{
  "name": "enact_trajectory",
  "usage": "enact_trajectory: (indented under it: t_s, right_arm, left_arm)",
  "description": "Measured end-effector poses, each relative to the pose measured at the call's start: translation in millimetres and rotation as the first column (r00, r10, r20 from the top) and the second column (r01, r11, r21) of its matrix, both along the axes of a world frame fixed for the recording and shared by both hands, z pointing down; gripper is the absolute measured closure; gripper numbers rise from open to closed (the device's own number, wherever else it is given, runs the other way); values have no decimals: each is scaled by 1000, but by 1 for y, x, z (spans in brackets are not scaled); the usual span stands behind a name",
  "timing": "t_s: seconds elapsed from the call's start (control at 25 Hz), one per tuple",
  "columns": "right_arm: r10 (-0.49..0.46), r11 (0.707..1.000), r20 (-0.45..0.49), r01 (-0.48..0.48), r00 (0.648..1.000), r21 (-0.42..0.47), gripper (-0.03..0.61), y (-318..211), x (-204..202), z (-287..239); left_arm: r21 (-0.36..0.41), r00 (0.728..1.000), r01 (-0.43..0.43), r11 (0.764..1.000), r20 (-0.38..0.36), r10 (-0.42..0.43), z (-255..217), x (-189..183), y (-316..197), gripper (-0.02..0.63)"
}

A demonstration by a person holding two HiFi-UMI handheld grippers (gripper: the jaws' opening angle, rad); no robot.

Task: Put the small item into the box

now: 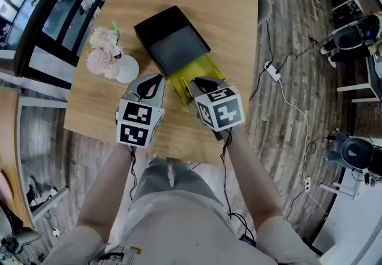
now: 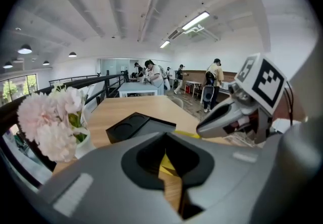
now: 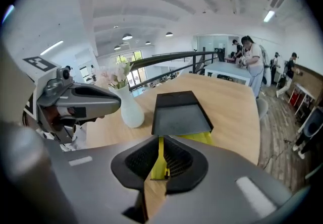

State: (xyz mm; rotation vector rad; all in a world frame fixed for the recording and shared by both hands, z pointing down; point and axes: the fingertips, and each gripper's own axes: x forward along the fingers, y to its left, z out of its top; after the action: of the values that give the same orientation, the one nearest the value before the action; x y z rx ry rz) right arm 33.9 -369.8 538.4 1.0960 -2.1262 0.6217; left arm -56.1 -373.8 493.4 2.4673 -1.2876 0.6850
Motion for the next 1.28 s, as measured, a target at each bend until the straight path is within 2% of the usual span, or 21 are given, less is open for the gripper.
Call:
enact_trajectory:
  t_s: [0.12,0.36,0.52,0.76,0.92,1.12,1.28]
  right_arm:
    - [21,998,-7,-20,1000,68,552,9,6,-35]
    - [67,970,78,-83,995,227,575,24,19,-108]
    - [72,919,145,-123,987,376,578,39,26,-166]
    - [83,860,164,-153,983,486,578,66,36,-229]
    - [86,812,190,-179,978,556,578,87,41,-268]
    - [105,744,213,-219,971,631,578,120,48,-307]
    - [139,717,195,-235,971,656,578,137,61,-309]
  left_arm:
    - [41,1000,12,999,-15,-11,-25,-1,5,611]
    - [176,1000,-3,984,22,-1,-81,-1,19,611]
    - [269,1000,-1,963,14,-3,-124,-2,33,612]
    - [405,999,-2,915,-37,19,-197,-3,59,611]
    - [448,996,5,894,-81,35,-230,-7,75,611]
    - [492,997,2,871,-65,34,-249,-11,94,611]
    - [520,998,31,854,-67,5,-257,-21,104,612]
